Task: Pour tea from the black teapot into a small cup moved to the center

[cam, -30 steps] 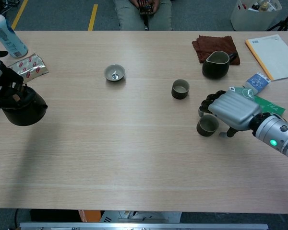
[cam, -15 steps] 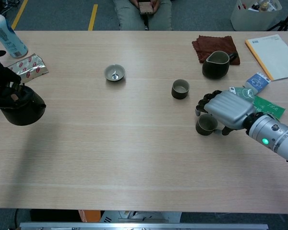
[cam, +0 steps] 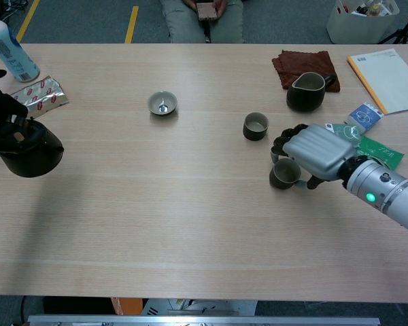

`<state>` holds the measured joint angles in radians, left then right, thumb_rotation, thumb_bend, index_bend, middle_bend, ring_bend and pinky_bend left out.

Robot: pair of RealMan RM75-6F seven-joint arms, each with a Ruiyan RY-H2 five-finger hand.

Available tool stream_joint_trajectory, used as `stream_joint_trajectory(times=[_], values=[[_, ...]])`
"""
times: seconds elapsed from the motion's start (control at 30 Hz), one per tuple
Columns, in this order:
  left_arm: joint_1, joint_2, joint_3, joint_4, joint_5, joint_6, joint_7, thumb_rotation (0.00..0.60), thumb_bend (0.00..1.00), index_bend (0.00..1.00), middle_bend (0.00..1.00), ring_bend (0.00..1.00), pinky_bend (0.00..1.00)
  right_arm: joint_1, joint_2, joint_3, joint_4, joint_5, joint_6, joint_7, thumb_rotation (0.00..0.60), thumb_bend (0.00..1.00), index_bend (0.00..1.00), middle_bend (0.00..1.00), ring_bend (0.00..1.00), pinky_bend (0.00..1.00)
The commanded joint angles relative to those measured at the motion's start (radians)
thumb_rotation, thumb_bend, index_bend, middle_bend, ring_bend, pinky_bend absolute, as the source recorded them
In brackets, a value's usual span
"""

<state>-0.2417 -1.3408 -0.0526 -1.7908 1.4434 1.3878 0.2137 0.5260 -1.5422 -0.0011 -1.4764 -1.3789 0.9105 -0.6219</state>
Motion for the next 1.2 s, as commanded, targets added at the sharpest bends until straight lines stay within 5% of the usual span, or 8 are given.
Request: stream_joint_trajectory(times=[0.03,0.53,1.2], values=[[0.000,0.004,0.000,-0.004,0.002,0.001,0.003,0.600,0.33,0.93,0.98,0.79,0.05,0.025,0.011,0.025,-0.050,0.014,-0.009,0.001,0.600,0.23,0.45,0.28,0.19,0.23],[0.008,0.038,0.004,-0.063,0.036,0.022,0.050,0.600,0.33,0.93,0.98,0.79,0.05,0.203,-0.072,0.141,-0.201,0.226,-0.071,-0.200,0.600,0.22,0.45,0.28,0.19,0.23],[0.018,0.055,0.012,-0.095,0.045,0.025,0.083,0.600,0.33,0.93,0.98,0.79,0.05,0.484,-0.306,0.203,-0.089,0.580,0.007,-0.497,0.600,0.22,0.45,0.28,0.19,0.23]])
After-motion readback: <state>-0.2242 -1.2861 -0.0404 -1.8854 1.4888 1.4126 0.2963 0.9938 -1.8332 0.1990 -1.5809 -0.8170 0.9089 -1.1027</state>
